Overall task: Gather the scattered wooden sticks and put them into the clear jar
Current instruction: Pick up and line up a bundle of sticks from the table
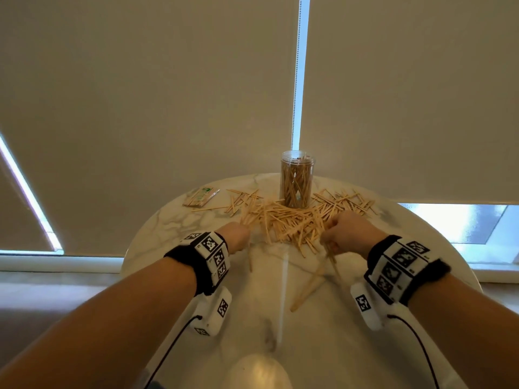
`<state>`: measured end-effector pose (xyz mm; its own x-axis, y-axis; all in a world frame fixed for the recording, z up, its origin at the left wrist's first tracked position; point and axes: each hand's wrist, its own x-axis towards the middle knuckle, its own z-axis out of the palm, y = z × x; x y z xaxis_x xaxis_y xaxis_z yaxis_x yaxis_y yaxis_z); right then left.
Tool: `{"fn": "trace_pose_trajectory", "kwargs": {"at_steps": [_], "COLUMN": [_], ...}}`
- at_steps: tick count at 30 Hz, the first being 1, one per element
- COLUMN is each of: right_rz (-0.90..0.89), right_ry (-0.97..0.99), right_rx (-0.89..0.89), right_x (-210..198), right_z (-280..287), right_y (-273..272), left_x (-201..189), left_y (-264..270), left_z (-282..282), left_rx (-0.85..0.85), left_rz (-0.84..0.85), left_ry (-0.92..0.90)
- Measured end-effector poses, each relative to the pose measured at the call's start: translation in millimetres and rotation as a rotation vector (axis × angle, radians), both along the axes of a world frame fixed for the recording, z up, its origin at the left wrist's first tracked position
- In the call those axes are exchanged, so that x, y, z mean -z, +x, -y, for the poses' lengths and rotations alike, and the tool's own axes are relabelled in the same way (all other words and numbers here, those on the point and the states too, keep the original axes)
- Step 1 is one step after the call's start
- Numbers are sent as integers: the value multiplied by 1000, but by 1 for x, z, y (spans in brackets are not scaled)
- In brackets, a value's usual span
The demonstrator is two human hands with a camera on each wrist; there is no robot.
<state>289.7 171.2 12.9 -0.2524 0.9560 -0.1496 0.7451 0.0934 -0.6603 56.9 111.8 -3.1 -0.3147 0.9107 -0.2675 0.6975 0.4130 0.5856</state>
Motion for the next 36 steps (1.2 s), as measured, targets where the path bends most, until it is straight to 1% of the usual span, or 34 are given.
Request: {"fn": "trace_pose_trajectory", "kwargs": {"at_steps": [1, 2, 4, 6, 7, 8, 11, 14, 16, 18, 19, 23, 26, 29, 31, 32, 34, 36], "right_rz": [-96, -173, -282, -357, -388, -413, -489, -560, -671, -793, -814, -803, -783, -721, -695, -711, -767, -852], "right_ry": [4, -16, -41, -47, -47, -47, -82, -97, -123, -149, -145, -63, -24, 38, 103, 111, 65, 15], "right_rx": [31, 39, 42, 36, 34, 38, 38, -11, -13, -8, -9, -10, -9, -18, -17, -23, -40, -46], "right_x": [0, -2, -3, -1, -2, -1, -1, -3, -4, -5, -5, -6, -7, -7, -6, -6, -9, -12], "right_z": [-4, -3, -4, -5, -7, -11, -22, -33, -39, -45, -49, -63, -73, -76, -77, -77, -76, -77], "right_y": [-4, -9, -19, -31, -37, -43, -60, -76, -83, -86, -87, -88, -85, -82, -80, -78, -73, -68], "left_x": [7, 13, 16, 18, 16, 15, 6, 6, 6, 4, 1, 0, 2, 2, 1, -1, -4, -5], "left_y": [-2, -3, 3, 11, 16, 20, 31, 34, 33, 31, 30, 32, 35, 39, 41, 41, 39, 36], "left_z": [-2, -6, -6, -4, -3, -4, -11, -21, -29, -37, -41, -58, -68, -78, -82, -83, -85, -87], "left_rx": [-6, -21, -71, -155, -176, -173, -146, -52, -1, 7, 8, 20, 25, 24, 45, 51, 74, 131], "left_rz": [18, 63, 242, 489, 582, 646, 760, 794, 791, 806, 805, 788, 840, 812, 900, 948, 1023, 1072], "left_ry": [53, 68, 114, 198, 232, 267, 345, 330, 328, 338, 346, 393, 423, 423, 429, 428, 412, 386]}}
